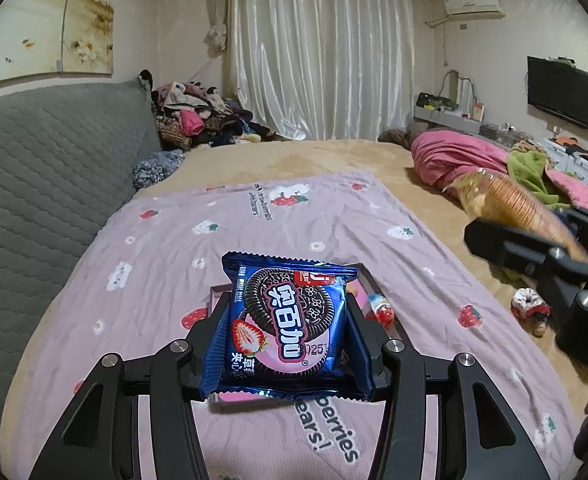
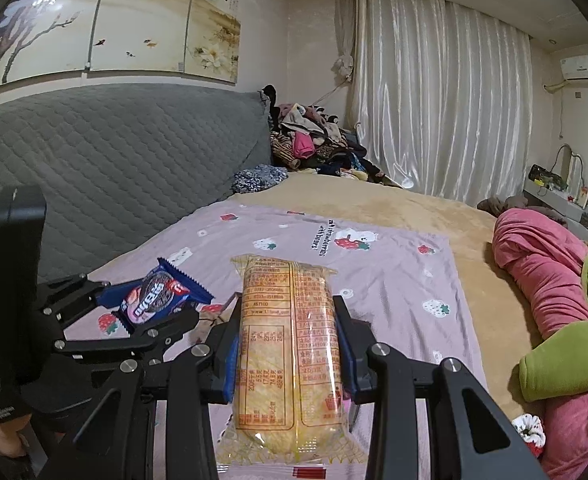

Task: Organize objects
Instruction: 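Lift the cookie pack and bread pack and carry them toward the tray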

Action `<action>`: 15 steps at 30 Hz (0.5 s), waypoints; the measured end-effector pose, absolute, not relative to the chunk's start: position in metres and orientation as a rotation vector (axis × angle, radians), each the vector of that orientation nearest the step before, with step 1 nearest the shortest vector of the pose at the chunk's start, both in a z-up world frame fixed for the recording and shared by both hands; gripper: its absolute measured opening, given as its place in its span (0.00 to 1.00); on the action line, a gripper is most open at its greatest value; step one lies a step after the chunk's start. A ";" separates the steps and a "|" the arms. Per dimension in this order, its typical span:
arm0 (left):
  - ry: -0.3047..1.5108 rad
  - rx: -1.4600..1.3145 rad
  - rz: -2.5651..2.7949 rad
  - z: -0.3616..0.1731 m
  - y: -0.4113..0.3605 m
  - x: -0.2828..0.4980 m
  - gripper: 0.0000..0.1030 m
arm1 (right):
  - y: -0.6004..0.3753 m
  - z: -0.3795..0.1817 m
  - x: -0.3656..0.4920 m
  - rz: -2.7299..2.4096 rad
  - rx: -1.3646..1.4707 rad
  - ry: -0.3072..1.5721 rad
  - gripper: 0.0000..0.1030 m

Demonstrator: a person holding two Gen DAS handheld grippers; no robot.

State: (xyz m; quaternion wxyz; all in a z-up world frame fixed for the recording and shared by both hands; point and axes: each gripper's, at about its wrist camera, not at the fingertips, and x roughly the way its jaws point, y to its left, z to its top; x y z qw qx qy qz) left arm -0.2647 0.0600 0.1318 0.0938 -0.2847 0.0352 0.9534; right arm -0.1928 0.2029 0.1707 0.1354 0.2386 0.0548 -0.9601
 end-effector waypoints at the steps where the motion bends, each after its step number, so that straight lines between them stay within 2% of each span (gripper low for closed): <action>1: 0.098 -0.853 2.827 0.128 0.060 -0.271 0.52 | 0.203 0.170 -0.198 -2.781 0.694 0.163 0.38; 15: 0.079 -0.960 2.794 0.060 0.059 -0.326 0.52 | 0.205 0.136 -0.250 -2.776 0.742 0.190 0.38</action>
